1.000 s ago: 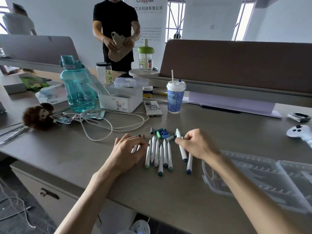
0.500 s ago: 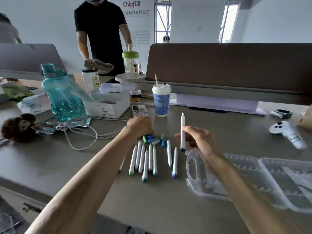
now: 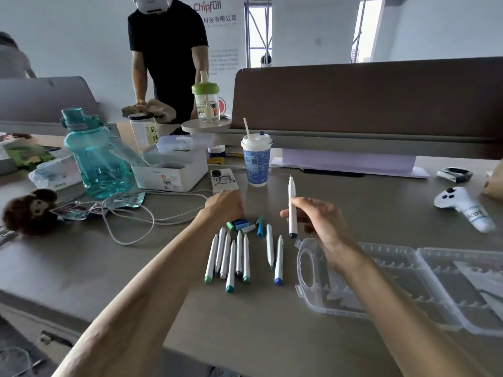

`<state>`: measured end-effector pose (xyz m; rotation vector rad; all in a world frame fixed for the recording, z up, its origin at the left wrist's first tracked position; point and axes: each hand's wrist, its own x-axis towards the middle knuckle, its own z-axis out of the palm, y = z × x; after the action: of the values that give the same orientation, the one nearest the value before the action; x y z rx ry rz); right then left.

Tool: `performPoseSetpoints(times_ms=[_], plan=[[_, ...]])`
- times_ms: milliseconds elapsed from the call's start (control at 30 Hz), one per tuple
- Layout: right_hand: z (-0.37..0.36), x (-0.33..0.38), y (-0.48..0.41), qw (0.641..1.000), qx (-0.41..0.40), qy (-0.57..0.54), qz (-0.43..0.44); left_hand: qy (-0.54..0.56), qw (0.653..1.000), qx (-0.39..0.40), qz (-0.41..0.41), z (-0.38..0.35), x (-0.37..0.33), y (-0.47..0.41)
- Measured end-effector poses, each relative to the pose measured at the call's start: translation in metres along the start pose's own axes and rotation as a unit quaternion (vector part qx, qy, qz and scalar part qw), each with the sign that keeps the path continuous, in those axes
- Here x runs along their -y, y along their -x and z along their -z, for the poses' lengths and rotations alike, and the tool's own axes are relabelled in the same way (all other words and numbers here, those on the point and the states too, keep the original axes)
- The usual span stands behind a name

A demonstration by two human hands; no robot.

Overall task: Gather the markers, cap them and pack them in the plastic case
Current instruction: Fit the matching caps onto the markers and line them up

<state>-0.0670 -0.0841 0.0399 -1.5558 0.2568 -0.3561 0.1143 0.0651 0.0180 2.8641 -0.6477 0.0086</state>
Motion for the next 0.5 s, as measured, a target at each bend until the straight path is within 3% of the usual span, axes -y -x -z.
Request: performPoseSetpoints(times_ms=[100, 167, 233, 300, 367, 500], plan=[[0.000, 0.000, 0.000, 1.000, 0.000, 0.000, -0.002, 0.059, 0.998, -0.007, -0.003, 0.000, 0.003, -0.002], [-0.001, 0.000, 0.000, 1.000, 0.003, 0.001, -0.001, 0.215, 0.976, -0.019, 0.004, 0.004, 0.000, 0.001], [-0.002, 0.000, 0.000, 1.000, 0.007, -0.006, -0.002, 0.433, 0.901, -0.028, 0.014, 0.010, -0.008, 0.019], [-0.003, -0.001, 0.000, 1.000, 0.014, -0.012, -0.002, 0.618, 0.786, -0.002, -0.004, 0.014, -0.012, 0.044], [-0.005, -0.001, 0.000, 1.000, 0.026, -0.010, -0.003, 0.722, 0.691, 0.030, -0.029, 0.012, -0.013, 0.065], [-0.007, 0.000, 0.003, 0.998, 0.051, -0.019, 0.007, 0.799, 0.598, 0.041, -0.049, 0.005, -0.016, 0.083]])
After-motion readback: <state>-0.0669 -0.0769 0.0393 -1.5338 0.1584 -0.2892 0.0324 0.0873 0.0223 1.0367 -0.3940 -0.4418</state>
